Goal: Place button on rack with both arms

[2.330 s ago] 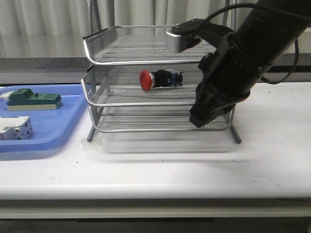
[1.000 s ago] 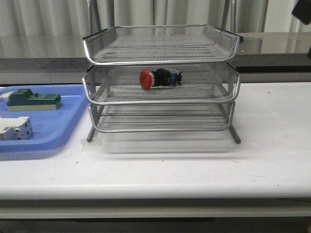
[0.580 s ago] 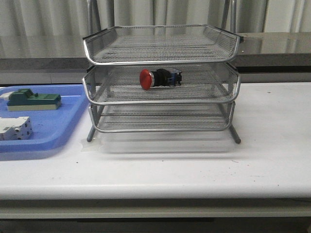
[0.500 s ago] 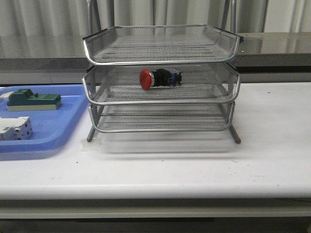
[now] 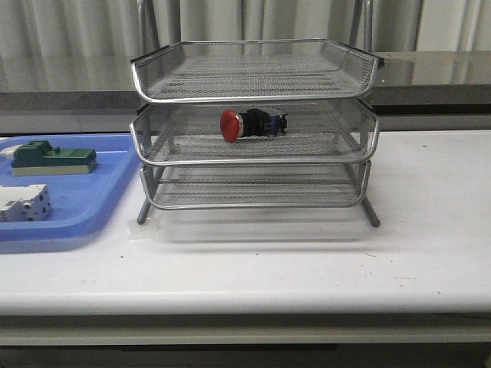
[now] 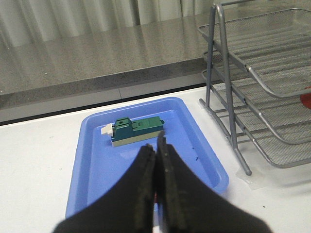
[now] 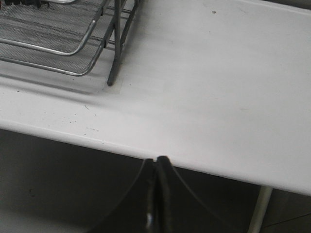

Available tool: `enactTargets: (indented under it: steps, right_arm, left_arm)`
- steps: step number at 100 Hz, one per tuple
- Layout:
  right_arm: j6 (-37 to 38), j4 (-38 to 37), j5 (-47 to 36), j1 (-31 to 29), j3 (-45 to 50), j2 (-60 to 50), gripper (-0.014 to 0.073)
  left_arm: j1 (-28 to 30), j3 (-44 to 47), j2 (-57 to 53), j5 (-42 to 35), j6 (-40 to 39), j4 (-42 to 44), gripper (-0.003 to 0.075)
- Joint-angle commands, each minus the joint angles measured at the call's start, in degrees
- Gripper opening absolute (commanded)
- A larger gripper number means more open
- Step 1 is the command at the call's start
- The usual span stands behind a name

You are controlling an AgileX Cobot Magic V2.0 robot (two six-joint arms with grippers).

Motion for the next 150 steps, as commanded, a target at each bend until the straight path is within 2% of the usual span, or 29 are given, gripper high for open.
enactTargets:
  steps: [1, 71, 111, 150]
  right_arm:
    - [0.14, -1.02, -2.68, -0.28, -1.25, -0.22, -0.006]
    - [0.14, -1.02, -3.43, -0.28, -0.44, -0.49, -0.006]
    - [0.14, -0.95, -20.34, -0.57, 11.66, -14.14, -0.006]
    - [-2.24, 6.55, -32.07, -10.17, 24.94, -25.89, -0.006]
  left_arm:
    - [0.07, -1.65, 0.43, -4.67, -0.66, -0.69, -0.002]
    - [0.07, -1.65, 0.43, -4.67, -0.66, -0.69, -0.002]
    - [0.07, -1.65, 0.43, -4.67, -0.66, -0.69, -0.002]
    - [0.07, -1.65, 0.43, -4.67, -0.66, -0.69, -0.002]
